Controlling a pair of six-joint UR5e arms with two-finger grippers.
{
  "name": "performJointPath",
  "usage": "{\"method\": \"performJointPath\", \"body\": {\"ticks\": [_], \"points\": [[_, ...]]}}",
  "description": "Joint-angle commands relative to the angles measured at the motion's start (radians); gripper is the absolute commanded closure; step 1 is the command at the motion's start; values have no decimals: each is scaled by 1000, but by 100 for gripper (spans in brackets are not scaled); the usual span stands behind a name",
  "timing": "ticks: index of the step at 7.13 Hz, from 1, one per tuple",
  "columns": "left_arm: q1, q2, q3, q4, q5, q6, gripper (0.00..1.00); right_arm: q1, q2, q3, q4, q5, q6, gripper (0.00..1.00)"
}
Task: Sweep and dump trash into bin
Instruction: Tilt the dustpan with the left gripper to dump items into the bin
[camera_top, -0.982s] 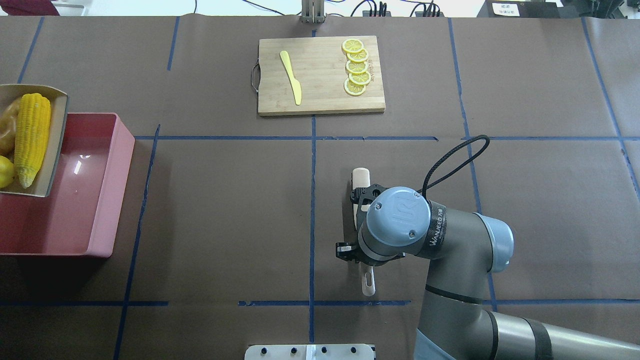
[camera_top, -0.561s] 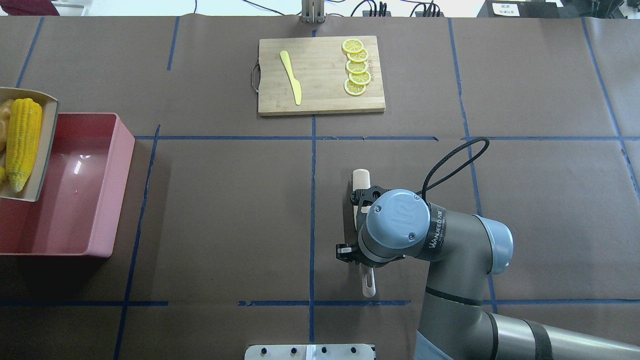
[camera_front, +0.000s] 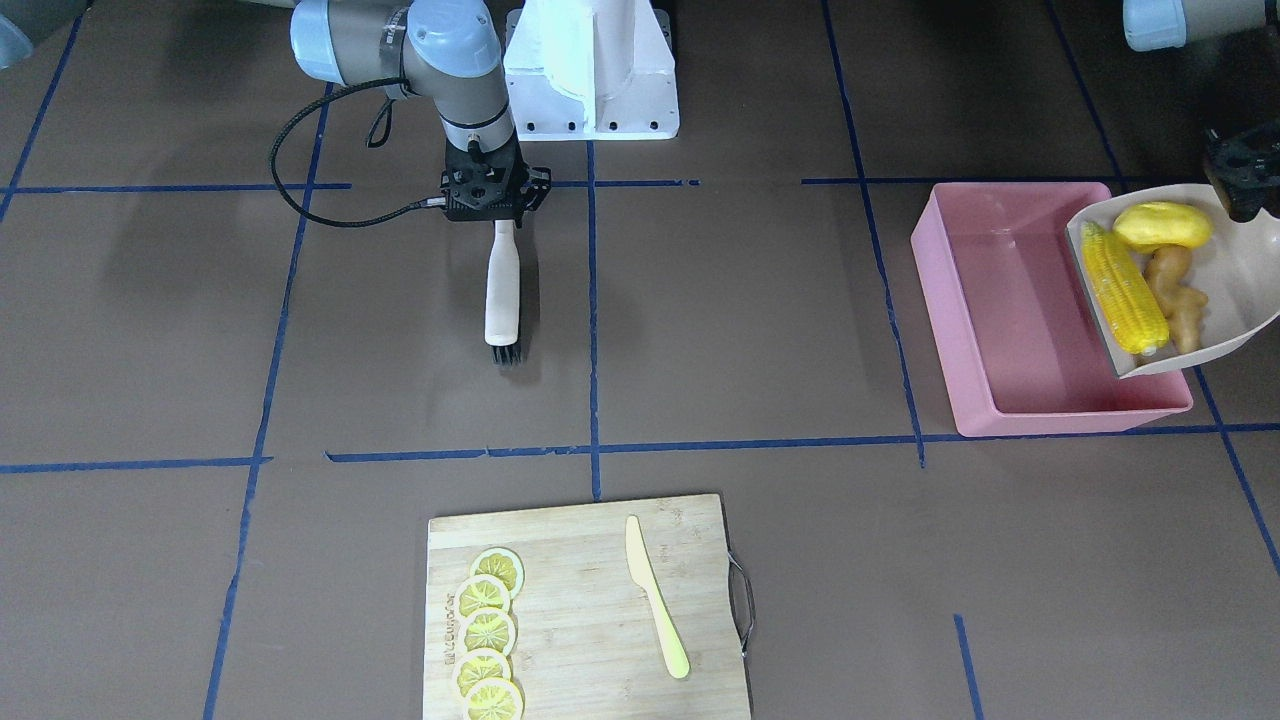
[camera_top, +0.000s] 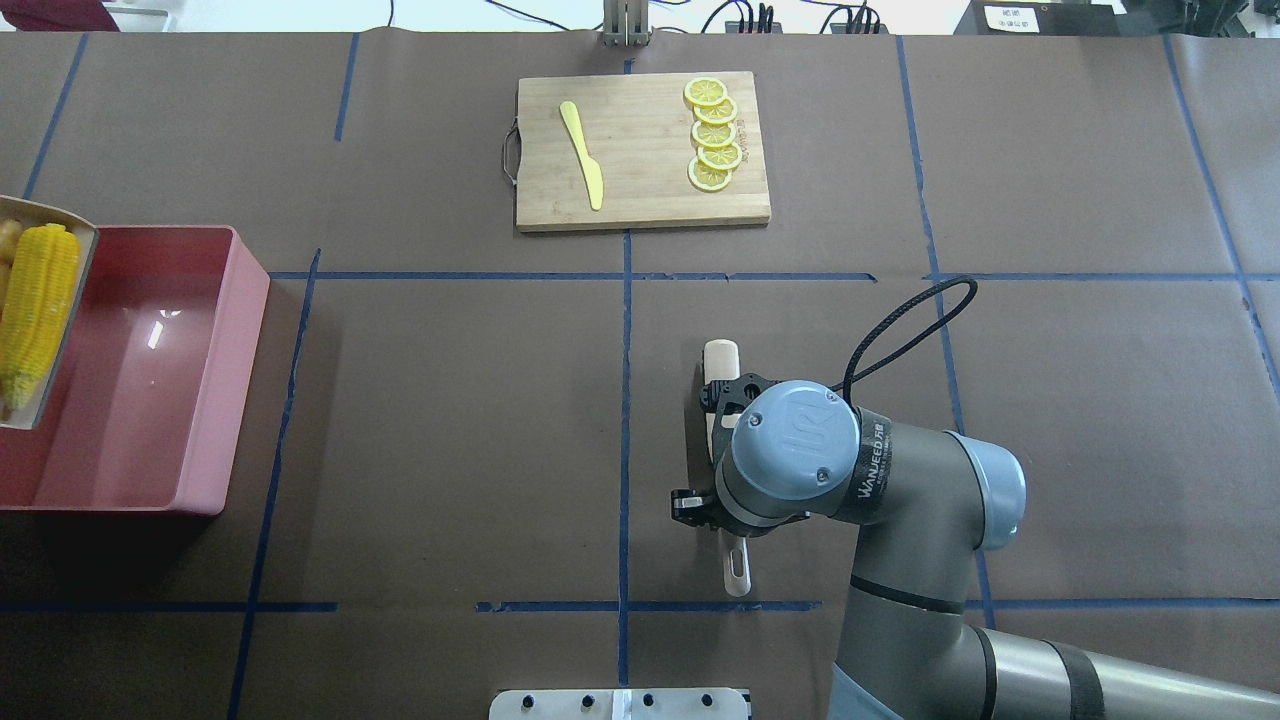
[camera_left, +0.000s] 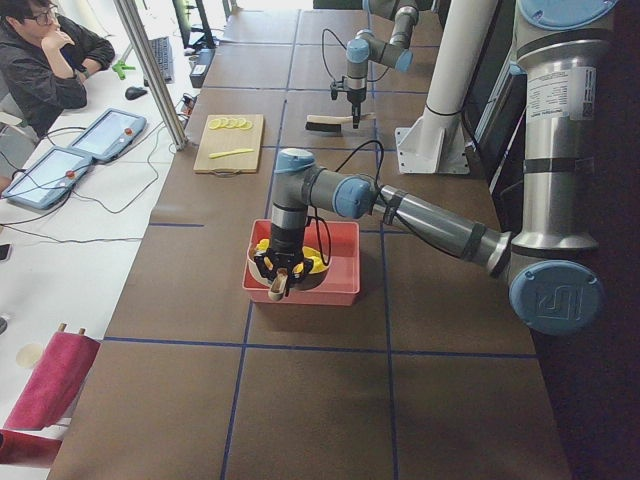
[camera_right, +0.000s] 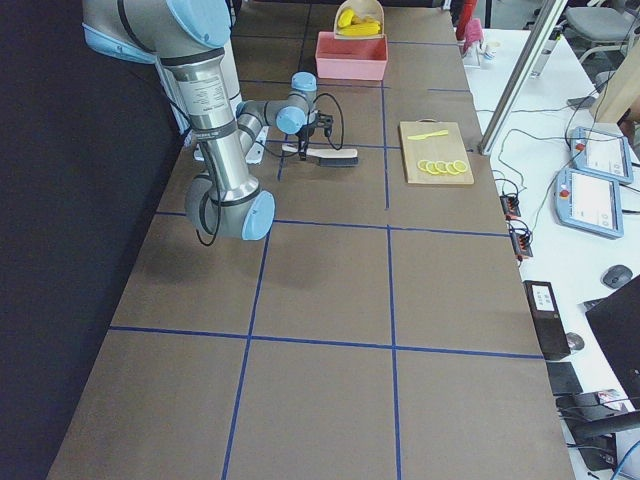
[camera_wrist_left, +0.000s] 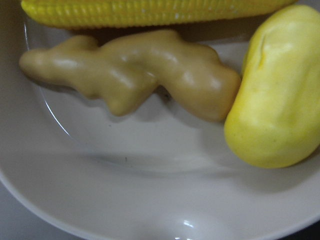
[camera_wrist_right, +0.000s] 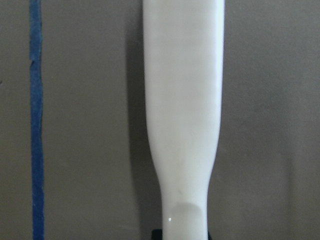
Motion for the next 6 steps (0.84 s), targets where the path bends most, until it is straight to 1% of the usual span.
{"method": "performJointPath", "body": {"ticks": [1,6], "points": [[18,2,-53,84,58,-1,100,0,1,0,2,0,1,100],[23,-3,-49,86,67,-1,100,0,1,0,2,0,1,100]]}}
